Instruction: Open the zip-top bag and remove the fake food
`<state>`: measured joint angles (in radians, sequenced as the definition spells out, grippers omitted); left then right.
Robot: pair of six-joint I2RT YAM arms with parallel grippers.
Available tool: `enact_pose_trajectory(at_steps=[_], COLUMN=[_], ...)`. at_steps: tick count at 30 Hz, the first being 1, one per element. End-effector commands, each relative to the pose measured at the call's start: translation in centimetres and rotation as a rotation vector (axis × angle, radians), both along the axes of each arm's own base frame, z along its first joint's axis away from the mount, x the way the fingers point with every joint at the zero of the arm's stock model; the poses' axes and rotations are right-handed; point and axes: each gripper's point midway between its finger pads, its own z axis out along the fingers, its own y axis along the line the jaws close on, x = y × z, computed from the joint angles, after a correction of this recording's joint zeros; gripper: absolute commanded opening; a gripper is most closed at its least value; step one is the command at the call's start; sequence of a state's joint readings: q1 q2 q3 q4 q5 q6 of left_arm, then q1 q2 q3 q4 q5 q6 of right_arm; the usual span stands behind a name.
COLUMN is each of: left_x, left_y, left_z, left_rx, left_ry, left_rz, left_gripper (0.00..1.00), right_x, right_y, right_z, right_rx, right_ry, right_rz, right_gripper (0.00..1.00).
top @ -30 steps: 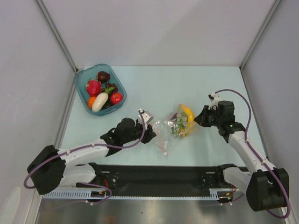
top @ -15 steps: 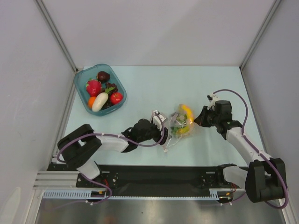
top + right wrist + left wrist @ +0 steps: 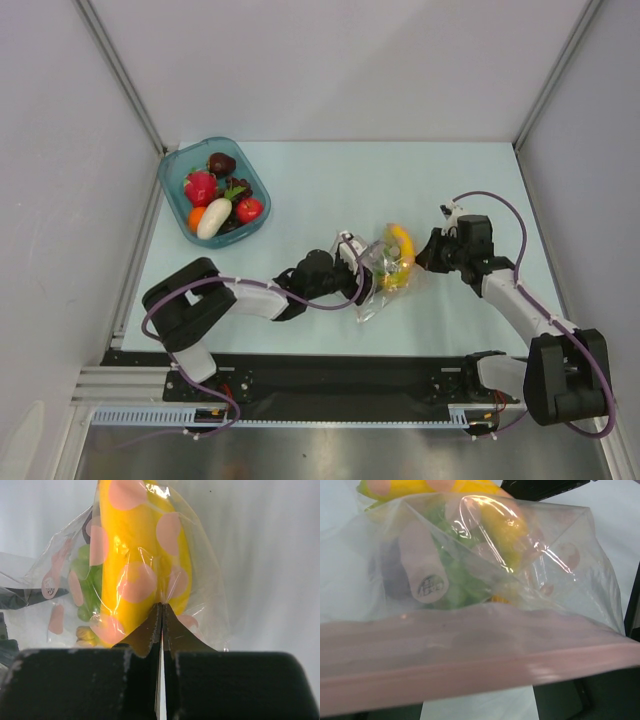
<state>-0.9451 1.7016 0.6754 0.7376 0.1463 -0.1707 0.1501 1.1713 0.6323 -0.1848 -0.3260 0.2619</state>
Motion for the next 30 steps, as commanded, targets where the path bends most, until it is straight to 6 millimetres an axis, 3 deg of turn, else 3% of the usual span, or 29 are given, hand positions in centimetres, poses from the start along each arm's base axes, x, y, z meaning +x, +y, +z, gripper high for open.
enact_pose_trajectory(at_steps=[1, 11, 13, 15, 18, 21, 26, 30], left_x=[-0.3, -0.4, -0.8, -1.7, -2.2, -2.6, -3.0, -3.9], left_y=[-2.7, -4.5, -4.7, -5.0, -4.5, -3.3, -0.6, 1.4], left_z=[3.2, 1.8, 1.4, 1.3, 0.9, 1.3, 1.4, 2.7], left_rx=[-0.112, -0.087, -0.072, -0.068, -0.037, -0.009, 0.043, 0.046], left_ry=[-0.041, 0.012, 0.026, 0.034, 0.056, 0.051, 0.038, 0.032], left_rz=[-0.057, -0.09, -0.108, -0.138, -0.149, -0.137, -0.086, -0.065], left_gripper=[0.74, 0.74, 0.62, 0.38, 0.18, 0.11, 0.08, 0.03], right_x=[0.5, 0.3, 0.2, 0.3, 0.5, 0.7, 1.1, 1.3], right_y=[0.6, 0.8, 0.9, 0.8, 0.2, -0.4, -1.8, -2.3], right_z=[0.2, 0.2, 0.1, 0.2, 0.2, 0.4, 0.9, 1.1], right_rx=[0.019, 0.013, 0.013, 0.013, -0.001, -0.016, -0.043, -0.055], right_ry=[-0.015, -0.016, -0.016, -0.016, -0.017, -0.022, -0.037, -0.04], right_rz=[0.008, 0.016, 0.019, 0.013, -0.008, -0.029, -0.076, -0.092], right_gripper=[0.0, 0.0, 0.0, 0.0, 0.0, 0.0, 0.0, 0.0])
